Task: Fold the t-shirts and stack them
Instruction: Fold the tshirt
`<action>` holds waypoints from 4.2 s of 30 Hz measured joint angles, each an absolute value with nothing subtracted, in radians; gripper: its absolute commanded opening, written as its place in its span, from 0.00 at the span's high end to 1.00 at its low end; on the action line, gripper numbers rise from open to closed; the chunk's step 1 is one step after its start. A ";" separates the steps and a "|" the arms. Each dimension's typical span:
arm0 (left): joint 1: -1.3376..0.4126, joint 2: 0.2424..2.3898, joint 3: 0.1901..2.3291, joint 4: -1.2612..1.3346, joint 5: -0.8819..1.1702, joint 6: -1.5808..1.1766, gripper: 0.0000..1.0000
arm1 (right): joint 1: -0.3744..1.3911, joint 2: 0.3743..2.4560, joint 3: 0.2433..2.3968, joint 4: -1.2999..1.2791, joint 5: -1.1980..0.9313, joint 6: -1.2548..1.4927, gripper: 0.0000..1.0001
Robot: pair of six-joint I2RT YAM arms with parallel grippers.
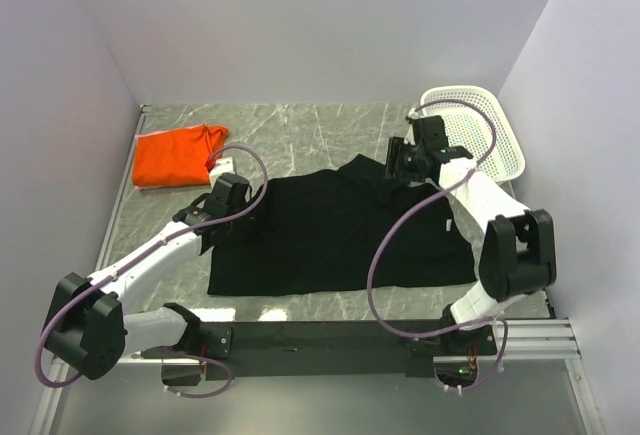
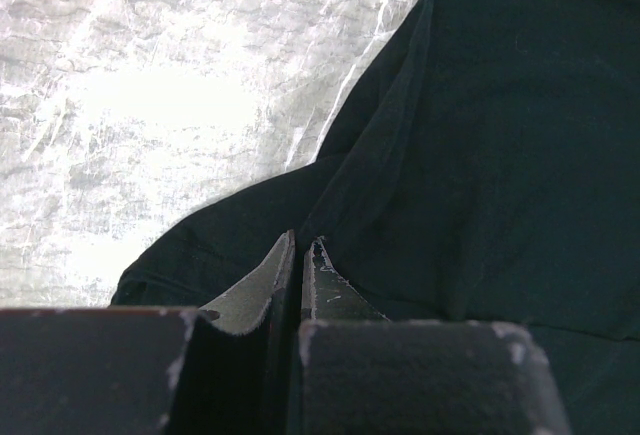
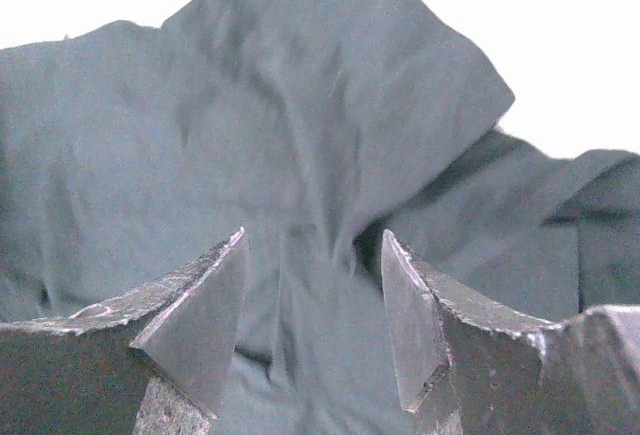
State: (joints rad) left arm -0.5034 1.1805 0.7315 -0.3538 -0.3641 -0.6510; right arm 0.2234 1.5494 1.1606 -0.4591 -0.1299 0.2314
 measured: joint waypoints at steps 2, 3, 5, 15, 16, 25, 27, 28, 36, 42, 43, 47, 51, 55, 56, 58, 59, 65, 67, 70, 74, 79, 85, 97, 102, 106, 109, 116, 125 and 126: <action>-0.503 1.181 0.731 -0.354 -0.364 -0.651 0.99 | 0.199 1.598 1.187 -0.437 -0.130 0.266 0.38; -0.503 1.182 0.731 -0.353 -0.364 -0.651 0.99 | 0.184 1.621 1.192 -0.426 -0.131 0.281 0.37; -0.503 1.182 0.727 -0.353 -0.364 -0.651 0.99 | 0.159 1.666 1.193 -0.410 -0.136 0.304 0.38; -0.502 1.198 0.716 -0.348 -0.364 -0.651 1.00 | 0.108 1.840 1.214 -0.390 -0.149 0.367 0.37; -0.502 1.198 0.714 -0.347 -0.364 -0.651 0.99 | 0.105 1.842 1.214 -0.387 -0.151 0.370 0.38; -0.502 1.198 0.711 -0.347 -0.364 -0.651 0.99 | 0.053 1.862 1.248 -0.345 -0.154 0.389 0.38; -0.502 1.198 0.711 -0.347 -0.364 -0.651 0.99 | 0.046 1.880 1.263 -0.344 -0.161 0.393 0.39; -0.502 1.198 0.711 -0.347 -0.364 -0.651 0.99 | 0.044 1.892 1.274 -0.344 -0.164 0.394 0.39; -0.502 1.198 0.711 -0.347 -0.364 -0.651 0.99 | 0.038 1.931 1.295 -0.344 -0.188 0.401 0.39; -0.502 1.197 0.711 -0.348 -0.364 -0.651 0.99 | 0.038 1.942 1.296 -0.343 -0.205 0.410 0.74; -0.502 1.197 0.711 -0.348 -0.364 -0.651 0.99 | 0.038 1.946 1.299 -0.343 -0.207 0.412 0.90; -0.500 1.197 0.711 -0.349 -0.365 -0.651 0.99 | 0.038 1.978 1.347 -0.352 -0.209 0.418 1.00; -0.487 1.197 0.711 -0.349 -0.364 -0.652 0.99 | 0.038 1.980 1.386 -0.354 -0.211 0.408 1.00; -0.443 1.196 0.712 -0.349 -0.363 -0.652 0.99 | 0.038 1.958 1.395 -0.355 -0.221 0.395 1.00; -0.427 1.195 0.713 -0.349 -0.363 -0.652 0.99 | 0.038 1.947 1.395 -0.355 -0.227 0.391 1.00; -0.393 1.193 0.719 -0.348 -0.363 -0.656 0.99 | 0.039 1.912 1.393 -0.355 -0.234 0.382 1.00; -0.375 1.192 0.724 -0.347 -0.363 -0.659 0.99 | 0.039 1.886 1.385 -0.351 -0.239 0.377 1.00; -0.309 1.176 0.748 -0.337 -0.366 -0.666 0.99 | 0.041 1.658 1.298 -0.342 -0.278 0.351 1.00; -0.307 1.172 0.766 -0.334 -0.371 -0.664 0.99 | 0.042 1.583 1.269 -0.342 -0.282 0.340 1.00; -0.306 1.174 0.804 -0.328 -0.389 -0.649 1.00 | 0.044 1.497 1.234 -0.347 -0.287 0.322 1.00; -0.306 1.192 0.861 -0.316 -0.436 -0.635 1.00 | 0.049 1.426 1.216 -0.369 -0.290 0.292 1.00; -0.304 1.217 0.875 -0.319 -0.492 -0.632 0.99 | 0.059 1.345 1.168 -0.396 -0.288 0.262 1.00; -0.304 1.220 0.842 -0.321 -0.537 -0.648 0.99 | 0.073 1.240 1.065 -0.449 -0.245 0.239 1.00; -0.304 1.187 0.748 -0.358 -0.585 -0.709 0.99 | 0.076 1.026 0.940 -0.537 -0.135 0.246 1.00; -0.304 1.138 0.723 -0.372 -0.594 -0.729 1.00 | 0.076 0.958 0.902 -0.579 -0.109 0.257 1.00; -0.304 1.112 0.707 -0.382 -0.596 -0.739 0.99 | 0.076 0.900 0.889 -0.609 -0.093 0.269 1.00; -0.304 1.093 0.687 -0.384 -0.591 -0.746 0.99 | 0.076 0.855 0.876 -0.617 -0.089 0.275 1.00; -0.313 0.991 0.619 -0.402 -0.579 -0.766 0.95 | 0.081 0.793 0.849 -0.643 -0.078 0.295 1.00; -0.386 0.730 0.547 -0.435 -0.534 -0.809 0.36 | 0.092 0.742 0.831 -0.659 -0.068 0.321 0.70; -0.396 0.691 0.543 -0.444 -0.532 -0.814 0.32 | 0.092 0.735 0.828 -0.661 -0.068 0.326 0.66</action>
State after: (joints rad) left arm -0.3958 0.6907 0.5434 -0.4442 -0.5316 -0.8139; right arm 0.0921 0.7345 0.8280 -0.6613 -0.0681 0.3264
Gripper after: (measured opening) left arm 0.595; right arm 0.231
